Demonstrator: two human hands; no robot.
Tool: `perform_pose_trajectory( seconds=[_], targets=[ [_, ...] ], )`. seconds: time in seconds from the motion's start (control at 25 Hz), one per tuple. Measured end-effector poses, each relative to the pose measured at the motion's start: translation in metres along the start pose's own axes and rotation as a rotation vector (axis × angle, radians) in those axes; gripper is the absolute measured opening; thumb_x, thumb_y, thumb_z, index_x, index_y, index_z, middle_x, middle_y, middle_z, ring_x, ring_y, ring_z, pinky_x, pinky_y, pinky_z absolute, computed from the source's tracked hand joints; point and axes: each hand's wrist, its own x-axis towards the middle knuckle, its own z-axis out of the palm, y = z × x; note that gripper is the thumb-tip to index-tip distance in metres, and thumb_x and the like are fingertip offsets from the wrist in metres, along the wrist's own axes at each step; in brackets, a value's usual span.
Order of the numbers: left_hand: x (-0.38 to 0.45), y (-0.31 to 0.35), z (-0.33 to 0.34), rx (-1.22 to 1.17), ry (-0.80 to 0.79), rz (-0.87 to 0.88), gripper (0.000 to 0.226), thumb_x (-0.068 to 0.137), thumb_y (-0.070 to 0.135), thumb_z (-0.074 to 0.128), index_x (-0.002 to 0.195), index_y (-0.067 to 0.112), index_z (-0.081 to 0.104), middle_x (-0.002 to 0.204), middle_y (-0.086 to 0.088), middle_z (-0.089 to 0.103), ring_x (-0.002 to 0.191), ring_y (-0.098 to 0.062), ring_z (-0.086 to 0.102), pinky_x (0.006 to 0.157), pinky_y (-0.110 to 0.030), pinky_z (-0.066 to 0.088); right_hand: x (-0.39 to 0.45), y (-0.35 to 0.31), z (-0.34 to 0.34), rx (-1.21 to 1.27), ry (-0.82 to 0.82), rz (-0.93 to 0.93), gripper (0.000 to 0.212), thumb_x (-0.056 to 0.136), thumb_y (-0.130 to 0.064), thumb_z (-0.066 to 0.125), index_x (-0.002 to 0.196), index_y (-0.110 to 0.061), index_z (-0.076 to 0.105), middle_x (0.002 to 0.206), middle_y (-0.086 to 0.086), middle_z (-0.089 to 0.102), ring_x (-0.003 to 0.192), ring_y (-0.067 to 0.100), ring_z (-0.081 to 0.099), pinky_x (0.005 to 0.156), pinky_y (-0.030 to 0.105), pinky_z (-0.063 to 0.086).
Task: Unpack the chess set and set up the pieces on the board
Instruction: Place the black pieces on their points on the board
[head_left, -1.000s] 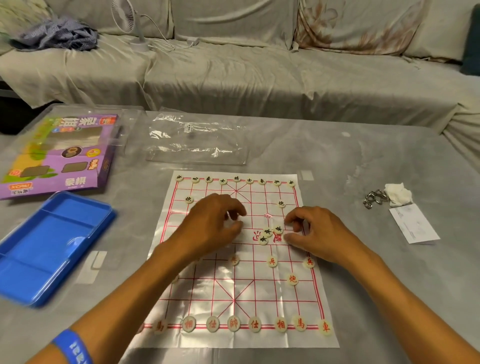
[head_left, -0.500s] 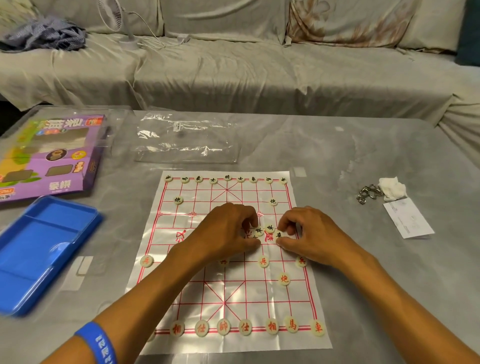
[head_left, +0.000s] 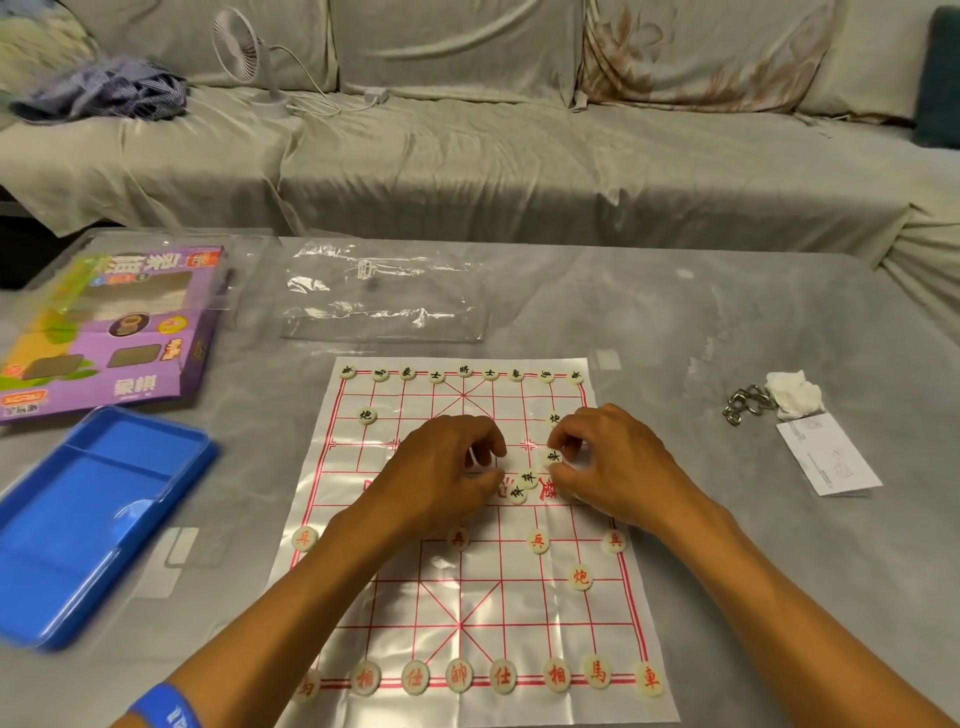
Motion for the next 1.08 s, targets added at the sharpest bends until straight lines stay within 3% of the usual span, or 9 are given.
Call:
perform_pose_trajectory(
  seconds=[0.12, 0.36, 0.52, 0.68, 0.8, 0.88, 0.96, 1.08],
  targets=[
    [0.003, 0.004, -0.002, -0.117, 0.087, -0.046, 0.018, 0.088, 0.028, 0.064, 0.106, 0.025, 0.063, 0.094, 0.010, 0.062, 0.086, -0.008, 0.059, 0.070, -0.013, 0.044, 0.002, -0.004, -0.016, 0.161, 0.044, -0.022, 0.023, 0.084, -0.034, 0.069, 0.106, -0.029, 0.063, 0.100, -0.017, 0.059, 0.086, 0.006, 0.051, 0.076, 0.010, 0.037],
    [0.009, 0.021, 0.003, -0.636, 0.114, -0.202, 0.025, 0.084, 0.015, 0.070, 0.109, 0.017, 0.067, 0.086, 0.001, 0.072, 0.083, -0.011, 0.068, 0.079, -0.023, 0.053, -0.002, -0.021, -0.009, 0.245, 0.067, -0.163, 0.020, 0.083, -0.028, 0.070, 0.101, -0.031, 0.063, 0.096, -0.019, 0.057, 0.081, 0.000, 0.052, 0.069, 0.005, 0.039],
    [0.009, 0.016, 0.004, -0.680, 0.139, -0.288, 0.024, 0.082, 0.010, 0.071, 0.103, 0.019, 0.067, 0.082, 0.002, 0.073, 0.080, -0.011, 0.070, 0.082, -0.031, 0.055, -0.001, -0.021, -0.001, 0.317, 0.118, -0.167, 0.021, 0.082, -0.030, 0.071, 0.099, -0.037, 0.060, 0.095, -0.020, 0.057, 0.082, 0.003, 0.054, 0.070, 0.008, 0.045],
    [0.010, 0.017, 0.006, -0.719, 0.171, -0.328, 0.019, 0.082, 0.009, 0.070, 0.099, 0.017, 0.068, 0.083, -0.001, 0.073, 0.076, -0.011, 0.071, 0.075, -0.027, 0.056, 0.000, -0.022, 0.003, 0.291, 0.135, -0.160, 0.024, 0.083, -0.032, 0.071, 0.105, -0.031, 0.063, 0.096, -0.021, 0.056, 0.083, 0.002, 0.054, 0.073, 0.008, 0.044],
    [0.013, 0.016, 0.004, -0.735, 0.200, -0.351, 0.015, 0.082, 0.009, 0.070, 0.096, 0.015, 0.069, 0.083, -0.003, 0.073, 0.077, -0.013, 0.071, 0.069, -0.025, 0.054, 0.017, -0.003, -0.004, 0.351, 0.227, -0.007, 0.019, 0.088, -0.024, 0.066, 0.106, -0.028, 0.064, 0.095, -0.018, 0.060, 0.079, 0.007, 0.058, 0.067, 0.008, 0.045],
    [0.016, 0.012, 0.001, -0.750, 0.224, -0.368, 0.015, 0.082, 0.009, 0.070, 0.096, 0.015, 0.069, 0.085, -0.004, 0.073, 0.079, -0.015, 0.071, 0.068, -0.025, 0.053, 0.041, 0.017, -0.007, 0.302, 0.291, 0.143, 0.022, 0.091, -0.023, 0.062, 0.113, -0.024, 0.060, 0.101, -0.008, 0.064, 0.086, 0.013, 0.063, 0.068, 0.017, 0.051],
    [0.016, 0.008, -0.001, -0.750, 0.241, -0.376, 0.015, 0.083, 0.009, 0.069, 0.096, 0.015, 0.069, 0.086, -0.004, 0.073, 0.080, -0.016, 0.071, 0.068, -0.025, 0.054, 0.063, 0.031, -0.007, 0.174, 0.199, 0.198, 0.031, 0.092, -0.024, 0.060, 0.122, -0.023, 0.055, 0.110, -0.003, 0.061, 0.097, 0.019, 0.063, 0.074, 0.027, 0.054],
    [0.016, 0.003, -0.001, -0.737, 0.256, -0.372, 0.014, 0.082, 0.009, 0.069, 0.094, 0.016, 0.069, 0.086, -0.003, 0.072, 0.081, -0.017, 0.071, 0.073, -0.030, 0.058, 0.081, 0.043, -0.003, 0.074, 0.144, 0.178, 0.026, 0.091, -0.027, 0.062, 0.117, -0.022, 0.061, 0.112, -0.002, 0.061, 0.096, 0.019, 0.062, 0.075, 0.026, 0.052]
  ],
)
